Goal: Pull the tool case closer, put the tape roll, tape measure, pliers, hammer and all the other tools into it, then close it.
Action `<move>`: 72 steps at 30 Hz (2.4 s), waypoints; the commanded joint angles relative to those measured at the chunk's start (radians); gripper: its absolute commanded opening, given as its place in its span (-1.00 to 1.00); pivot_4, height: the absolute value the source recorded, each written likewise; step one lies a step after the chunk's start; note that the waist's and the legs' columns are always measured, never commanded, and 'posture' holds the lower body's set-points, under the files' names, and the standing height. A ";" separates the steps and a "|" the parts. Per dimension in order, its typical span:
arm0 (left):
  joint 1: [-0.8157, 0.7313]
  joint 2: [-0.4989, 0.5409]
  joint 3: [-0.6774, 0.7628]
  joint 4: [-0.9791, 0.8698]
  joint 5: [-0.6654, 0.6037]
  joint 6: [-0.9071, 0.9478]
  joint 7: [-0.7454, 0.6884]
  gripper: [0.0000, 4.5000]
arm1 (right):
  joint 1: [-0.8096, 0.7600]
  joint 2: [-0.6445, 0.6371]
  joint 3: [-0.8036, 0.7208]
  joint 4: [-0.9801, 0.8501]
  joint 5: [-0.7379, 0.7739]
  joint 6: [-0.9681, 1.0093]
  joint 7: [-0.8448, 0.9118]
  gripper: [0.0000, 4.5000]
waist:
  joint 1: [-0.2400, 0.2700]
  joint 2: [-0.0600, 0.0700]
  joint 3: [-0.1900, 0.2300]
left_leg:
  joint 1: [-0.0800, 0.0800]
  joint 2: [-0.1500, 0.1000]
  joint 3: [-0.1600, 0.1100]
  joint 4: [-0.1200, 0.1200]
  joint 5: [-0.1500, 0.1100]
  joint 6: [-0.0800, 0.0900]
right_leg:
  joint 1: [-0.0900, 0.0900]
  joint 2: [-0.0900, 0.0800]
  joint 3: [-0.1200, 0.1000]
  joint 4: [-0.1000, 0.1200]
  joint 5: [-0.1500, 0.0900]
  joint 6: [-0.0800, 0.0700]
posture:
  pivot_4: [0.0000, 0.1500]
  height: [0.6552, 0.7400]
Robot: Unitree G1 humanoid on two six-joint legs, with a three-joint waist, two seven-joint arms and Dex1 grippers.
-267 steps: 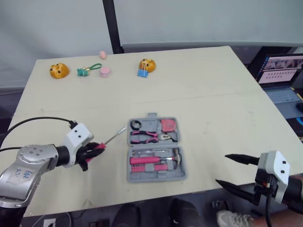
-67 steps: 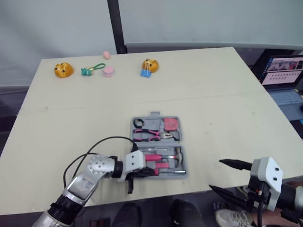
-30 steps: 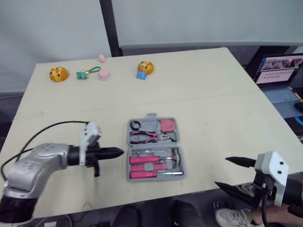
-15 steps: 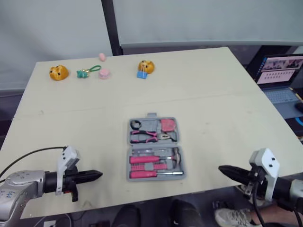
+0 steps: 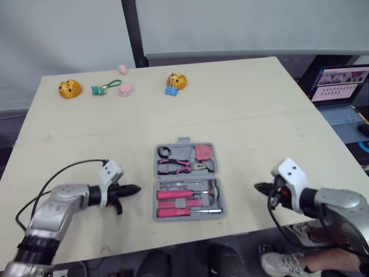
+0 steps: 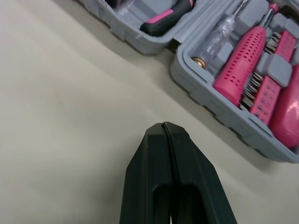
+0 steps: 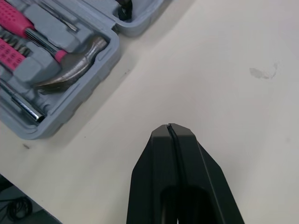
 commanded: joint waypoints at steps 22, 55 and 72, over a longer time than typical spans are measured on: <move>-0.179 -0.151 -0.137 0.191 0.143 -0.143 -0.047 -1.00 | -0.366 0.208 0.312 0.396 -0.179 -0.126 0.038 -0.99 | -0.001 0.000 0.000 | -0.002 0.001 0.003 0.005 0.000 0.000 | 0.000 0.000 -0.003 0.000 0.002 0.003 | 1.00 1.00; -0.037 -0.160 -0.123 -0.008 0.149 -0.047 -0.013 -1.00 | -0.345 0.306 0.366 0.324 -0.195 -0.082 0.063 -0.99 | -0.023 0.000 0.000 | -0.002 0.001 0.002 0.004 0.000 0.000 | 0.000 0.000 -0.003 0.000 0.002 0.003 | 1.00 1.00; 0.125 -0.092 -0.087 -0.215 0.117 0.051 0.003 -1.00 | -0.259 0.310 0.355 0.145 -0.165 0.021 0.049 -0.99 | -0.024 0.000 0.000 | -0.002 0.002 0.001 0.003 0.000 -0.001 | -0.001 0.000 -0.003 -0.001 0.001 0.003 | 1.00 1.00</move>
